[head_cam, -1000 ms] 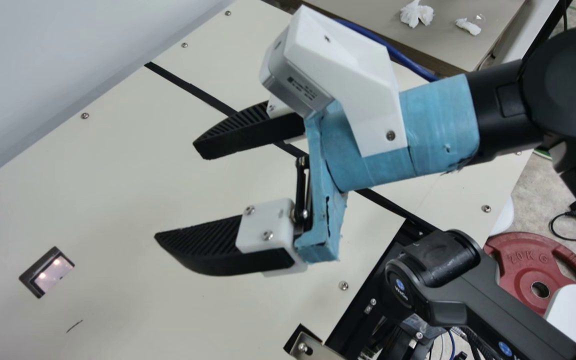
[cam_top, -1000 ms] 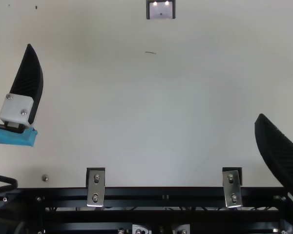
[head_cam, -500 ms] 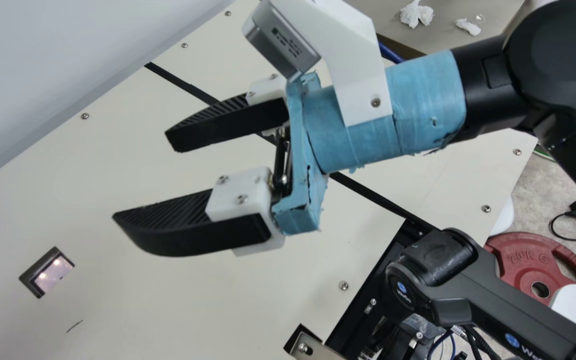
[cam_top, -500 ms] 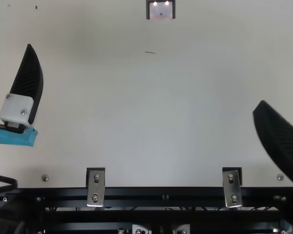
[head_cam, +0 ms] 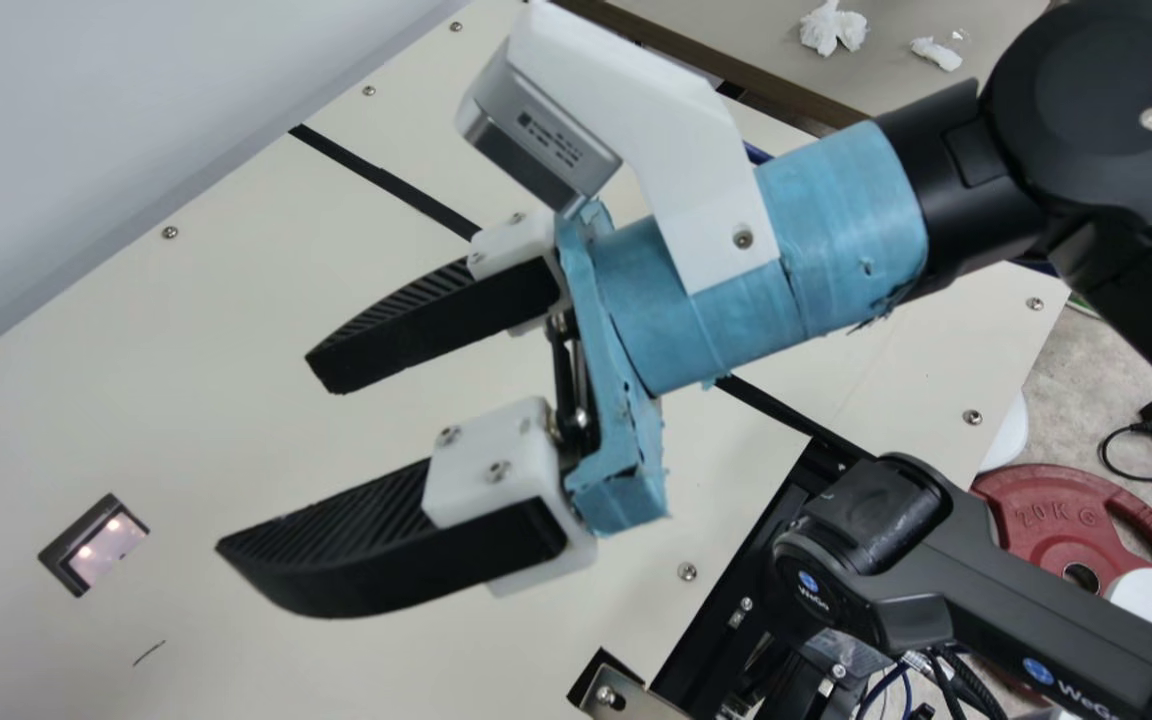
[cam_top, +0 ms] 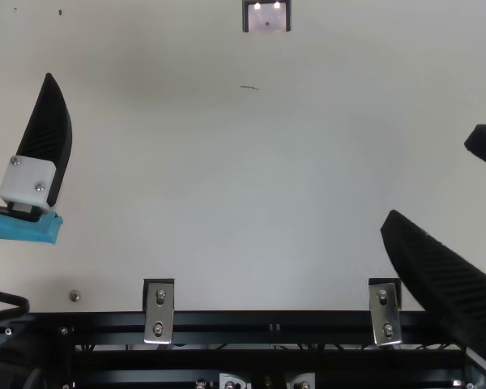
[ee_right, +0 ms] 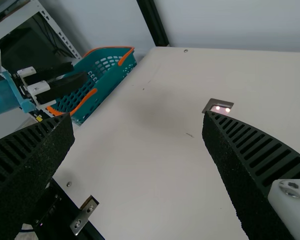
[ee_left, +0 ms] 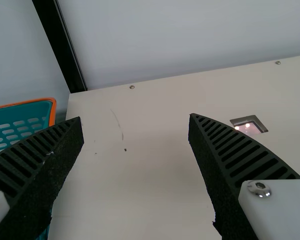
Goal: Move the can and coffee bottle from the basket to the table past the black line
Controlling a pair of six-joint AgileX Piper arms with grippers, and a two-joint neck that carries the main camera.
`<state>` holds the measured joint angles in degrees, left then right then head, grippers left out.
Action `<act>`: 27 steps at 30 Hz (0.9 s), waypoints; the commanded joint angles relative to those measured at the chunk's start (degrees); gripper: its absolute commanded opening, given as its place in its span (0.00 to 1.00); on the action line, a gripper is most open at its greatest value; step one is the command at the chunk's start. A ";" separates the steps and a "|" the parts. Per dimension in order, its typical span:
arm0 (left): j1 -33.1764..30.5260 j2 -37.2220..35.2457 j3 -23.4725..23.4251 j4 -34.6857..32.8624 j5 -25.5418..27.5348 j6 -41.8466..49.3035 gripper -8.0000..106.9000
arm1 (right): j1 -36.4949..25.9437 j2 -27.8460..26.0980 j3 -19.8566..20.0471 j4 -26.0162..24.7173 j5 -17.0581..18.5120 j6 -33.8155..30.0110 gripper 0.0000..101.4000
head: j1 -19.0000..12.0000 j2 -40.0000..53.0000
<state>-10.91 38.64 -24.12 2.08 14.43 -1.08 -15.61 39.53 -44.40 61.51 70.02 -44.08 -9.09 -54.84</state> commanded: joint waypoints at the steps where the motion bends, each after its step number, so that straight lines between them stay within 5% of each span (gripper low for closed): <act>1: 0.00 0.00 0.00 0.00 0.00 0.00 0.85 | 0.00 0.00 0.00 0.00 0.00 0.00 1.00 | -1.50 -1.14; 13: 0.00 0.00 0.00 0.00 0.00 0.00 0.85 | 0.00 0.00 0.00 0.00 -0.06 0.00 1.00 | -0.31 1.89; 27: 0.00 0.00 0.00 0.00 0.00 0.00 0.85 | 0.00 0.00 0.00 0.00 -0.06 0.00 1.00 | -0.08 28.66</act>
<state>-10.91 38.64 -24.12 2.08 14.43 -1.08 -15.61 39.53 -44.40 61.51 69.96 -44.08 -7.92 -28.45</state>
